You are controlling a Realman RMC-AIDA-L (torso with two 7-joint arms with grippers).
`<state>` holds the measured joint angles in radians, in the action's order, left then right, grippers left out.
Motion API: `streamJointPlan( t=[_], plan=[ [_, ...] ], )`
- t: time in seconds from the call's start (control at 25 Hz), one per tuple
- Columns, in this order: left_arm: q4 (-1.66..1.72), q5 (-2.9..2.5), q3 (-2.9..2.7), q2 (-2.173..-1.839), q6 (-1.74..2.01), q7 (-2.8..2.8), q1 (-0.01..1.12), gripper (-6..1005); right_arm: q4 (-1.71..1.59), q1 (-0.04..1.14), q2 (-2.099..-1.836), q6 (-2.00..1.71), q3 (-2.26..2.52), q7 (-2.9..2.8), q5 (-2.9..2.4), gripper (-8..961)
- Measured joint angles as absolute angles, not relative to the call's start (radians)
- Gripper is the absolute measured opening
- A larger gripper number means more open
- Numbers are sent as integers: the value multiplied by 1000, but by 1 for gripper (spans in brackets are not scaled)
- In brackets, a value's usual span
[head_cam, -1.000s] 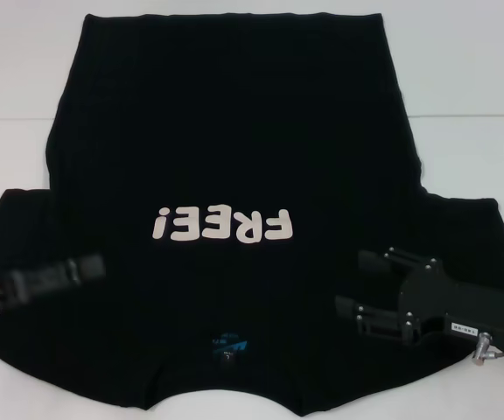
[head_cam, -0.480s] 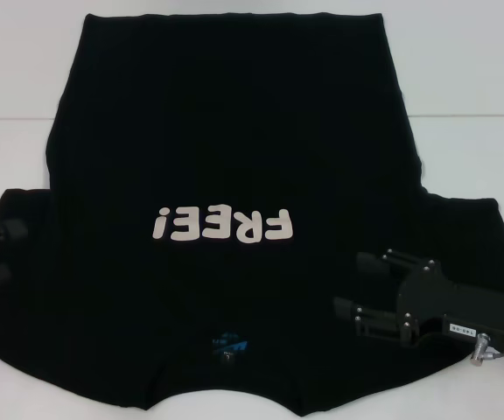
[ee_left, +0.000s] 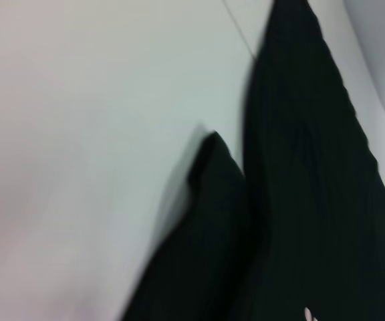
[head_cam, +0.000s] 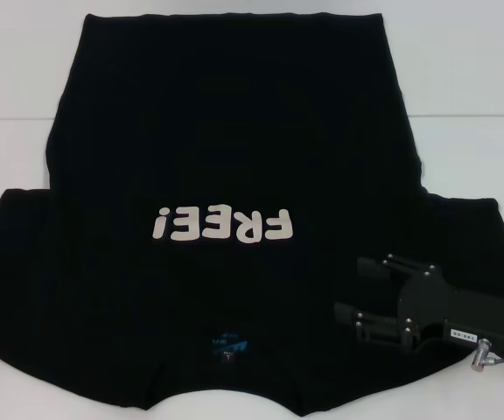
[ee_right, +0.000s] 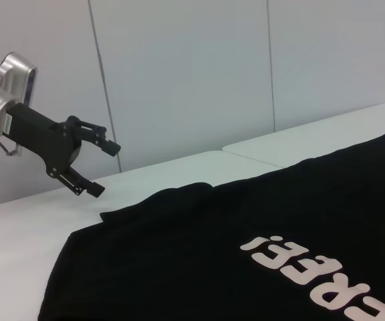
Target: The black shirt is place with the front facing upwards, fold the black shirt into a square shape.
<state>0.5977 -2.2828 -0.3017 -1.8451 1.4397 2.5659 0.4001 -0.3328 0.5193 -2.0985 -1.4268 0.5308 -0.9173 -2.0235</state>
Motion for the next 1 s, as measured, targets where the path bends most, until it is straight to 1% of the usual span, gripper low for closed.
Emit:
streamJointPlan(
  t=[0.4, 1.0],
  plan=[
    [543, -2304, -301, -1848, 1318, 2583, 397, 898, -333, 518, -2098, -1422, 531, -917, -2023, 831],
    [540, -2307, -304, -1850, 1277, 2586, 394, 887, -321, 518, -2097, -1421, 531, -917, -2023, 830]
  ],
)
